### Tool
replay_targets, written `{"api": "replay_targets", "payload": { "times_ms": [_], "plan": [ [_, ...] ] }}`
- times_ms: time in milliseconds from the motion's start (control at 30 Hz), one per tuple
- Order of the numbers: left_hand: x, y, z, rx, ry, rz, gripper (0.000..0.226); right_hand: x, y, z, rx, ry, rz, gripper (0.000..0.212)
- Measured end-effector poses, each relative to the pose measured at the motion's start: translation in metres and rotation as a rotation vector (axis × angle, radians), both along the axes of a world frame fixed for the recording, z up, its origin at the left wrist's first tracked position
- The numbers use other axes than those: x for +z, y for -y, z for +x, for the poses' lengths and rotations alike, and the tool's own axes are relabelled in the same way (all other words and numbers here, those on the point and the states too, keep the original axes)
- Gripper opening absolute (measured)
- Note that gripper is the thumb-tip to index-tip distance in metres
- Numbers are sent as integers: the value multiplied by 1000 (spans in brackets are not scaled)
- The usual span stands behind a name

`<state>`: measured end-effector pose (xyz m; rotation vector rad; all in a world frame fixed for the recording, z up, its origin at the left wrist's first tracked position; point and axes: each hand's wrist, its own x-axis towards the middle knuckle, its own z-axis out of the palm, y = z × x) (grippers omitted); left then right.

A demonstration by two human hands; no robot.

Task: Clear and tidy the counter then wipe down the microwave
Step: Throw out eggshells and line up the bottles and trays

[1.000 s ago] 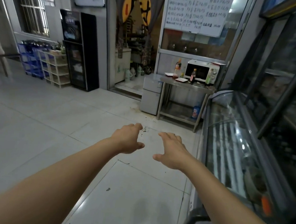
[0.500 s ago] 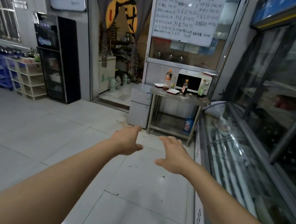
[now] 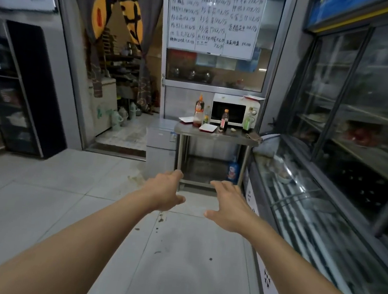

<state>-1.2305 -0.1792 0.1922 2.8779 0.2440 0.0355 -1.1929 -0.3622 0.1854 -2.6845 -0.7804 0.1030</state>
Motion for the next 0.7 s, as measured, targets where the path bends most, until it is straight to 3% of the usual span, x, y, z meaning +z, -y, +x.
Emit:
{"api": "replay_targets", "payload": {
  "times_ms": [367,700],
  "plan": [
    [11,-44,216,-14,53,-28,66,8,-58,228,0,9,26,78],
    [10,-89,377,-46,21,-82,59,5,-100,387,-44,8,6,76]
  ]
}}
